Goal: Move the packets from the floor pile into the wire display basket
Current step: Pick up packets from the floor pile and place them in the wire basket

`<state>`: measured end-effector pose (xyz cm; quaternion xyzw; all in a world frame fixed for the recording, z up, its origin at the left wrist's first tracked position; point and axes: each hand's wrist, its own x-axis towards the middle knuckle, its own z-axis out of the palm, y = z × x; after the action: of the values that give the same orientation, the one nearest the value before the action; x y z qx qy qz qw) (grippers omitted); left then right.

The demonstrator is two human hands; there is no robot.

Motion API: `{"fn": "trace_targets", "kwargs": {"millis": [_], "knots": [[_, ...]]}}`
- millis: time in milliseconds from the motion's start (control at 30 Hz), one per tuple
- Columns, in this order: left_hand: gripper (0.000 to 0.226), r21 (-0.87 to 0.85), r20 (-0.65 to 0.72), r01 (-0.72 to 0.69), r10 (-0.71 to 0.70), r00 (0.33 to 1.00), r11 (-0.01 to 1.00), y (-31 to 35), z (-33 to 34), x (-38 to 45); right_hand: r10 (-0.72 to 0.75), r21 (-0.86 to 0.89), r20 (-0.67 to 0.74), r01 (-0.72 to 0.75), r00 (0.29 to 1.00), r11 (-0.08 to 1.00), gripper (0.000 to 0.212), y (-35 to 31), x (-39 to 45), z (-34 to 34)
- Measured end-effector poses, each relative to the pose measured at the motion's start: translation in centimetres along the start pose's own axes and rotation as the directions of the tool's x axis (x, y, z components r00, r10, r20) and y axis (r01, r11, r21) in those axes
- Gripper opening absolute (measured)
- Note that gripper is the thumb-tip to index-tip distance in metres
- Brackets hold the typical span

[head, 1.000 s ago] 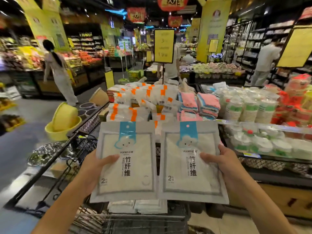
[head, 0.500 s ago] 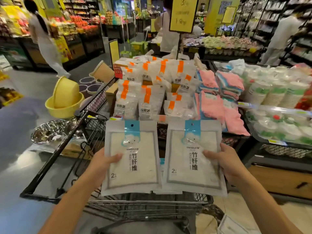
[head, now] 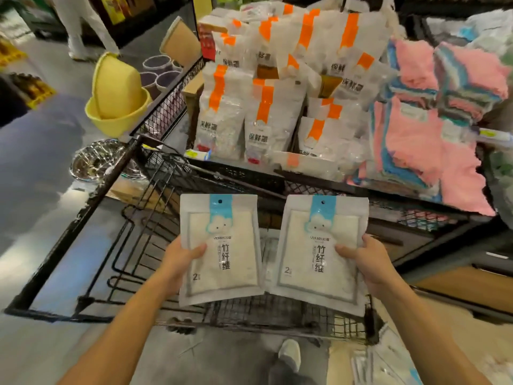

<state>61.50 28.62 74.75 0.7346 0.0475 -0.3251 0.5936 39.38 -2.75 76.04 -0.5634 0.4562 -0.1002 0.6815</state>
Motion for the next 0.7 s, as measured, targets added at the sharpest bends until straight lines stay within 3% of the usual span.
{"fn": "trace_targets", "kwargs": {"millis": [233,500,600,700], "knots": [[0.024,0.111,-0.121,0.083,-0.07,0.99,0.99,-5.0,1.8,7.9,0.159,-0.078,-0.012,-0.16,0.987,0.984,0.026,5.2,7.8,2.2],[0.031,0.269,-0.082,0.148,-0.131,0.988,0.952,-13.6,3.3,21.0,0.261,-0.199,-0.072,-0.27,0.963,0.942,0.026,15.3,17.6,6.5],[0.024,0.377,-0.063,0.128,-0.112,0.992,0.917,-16.6,4.0,25.0,0.264,-0.26,-0.11,-0.284,0.958,0.923,0.034,19.2,21.2,7.6],[0.026,0.409,-0.068,0.154,-0.139,0.988,0.899,-19.1,4.6,28.3,0.26,-0.29,-0.184,-0.305,0.948,0.907,0.026,22.4,24.3,8.1]]}}
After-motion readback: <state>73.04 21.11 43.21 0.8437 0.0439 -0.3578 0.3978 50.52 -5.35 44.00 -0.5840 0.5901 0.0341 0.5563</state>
